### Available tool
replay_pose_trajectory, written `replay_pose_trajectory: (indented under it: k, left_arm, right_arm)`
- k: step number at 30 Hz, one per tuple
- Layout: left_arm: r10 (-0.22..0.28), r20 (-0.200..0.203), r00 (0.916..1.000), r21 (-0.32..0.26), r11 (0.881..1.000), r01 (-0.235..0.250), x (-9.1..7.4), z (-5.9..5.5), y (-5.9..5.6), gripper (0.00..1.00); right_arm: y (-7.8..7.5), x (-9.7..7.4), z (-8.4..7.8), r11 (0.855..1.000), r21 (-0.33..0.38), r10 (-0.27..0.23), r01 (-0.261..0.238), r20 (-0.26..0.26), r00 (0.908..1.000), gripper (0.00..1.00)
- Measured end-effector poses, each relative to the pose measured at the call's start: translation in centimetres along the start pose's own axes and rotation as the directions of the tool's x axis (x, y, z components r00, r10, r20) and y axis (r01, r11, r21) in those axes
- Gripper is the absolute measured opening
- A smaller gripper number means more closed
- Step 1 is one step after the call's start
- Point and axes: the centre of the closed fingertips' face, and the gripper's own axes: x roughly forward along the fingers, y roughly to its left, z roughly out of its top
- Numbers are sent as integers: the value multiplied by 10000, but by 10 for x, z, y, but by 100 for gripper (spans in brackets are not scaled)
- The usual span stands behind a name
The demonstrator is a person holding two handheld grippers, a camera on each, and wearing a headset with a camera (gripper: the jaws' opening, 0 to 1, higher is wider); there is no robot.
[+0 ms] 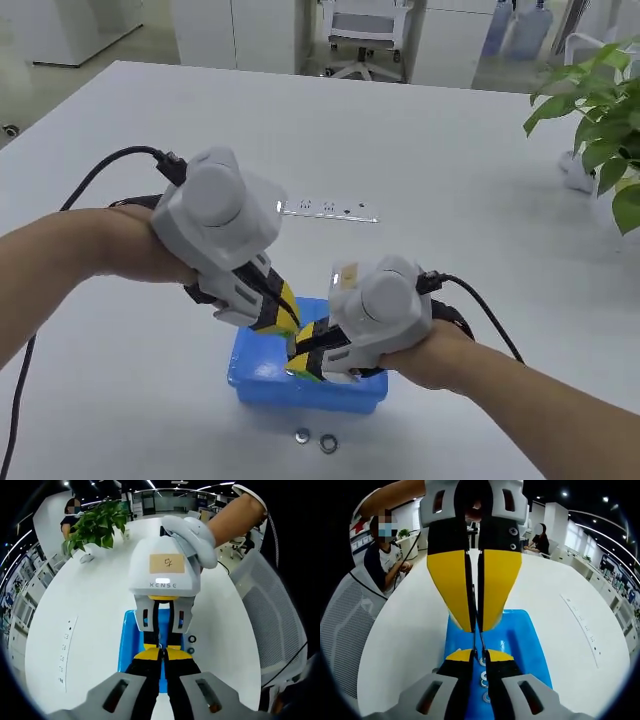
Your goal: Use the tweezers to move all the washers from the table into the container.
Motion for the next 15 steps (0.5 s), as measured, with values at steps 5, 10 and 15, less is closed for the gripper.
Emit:
replay_pose_trajectory:
  k: [5, 10, 15]
  left_arm:
    - [80, 23, 10000, 89, 9999, -81, -5, 6, -1, 5]
    - [188, 47, 9998, 193, 9996, -189, -10, 14, -3, 5]
    - [256, 84, 9996, 314, 9992, -258, -15, 21, -7, 5]
  right_arm:
    - [0, -7, 4, 9999, -35, -127, 127, 56, 9999, 11]
    - [1, -15, 9, 9996, -87, -250, 251, 123, 9996, 11]
    - [3, -23, 13, 9989, -203, -427, 429, 99, 9990, 11]
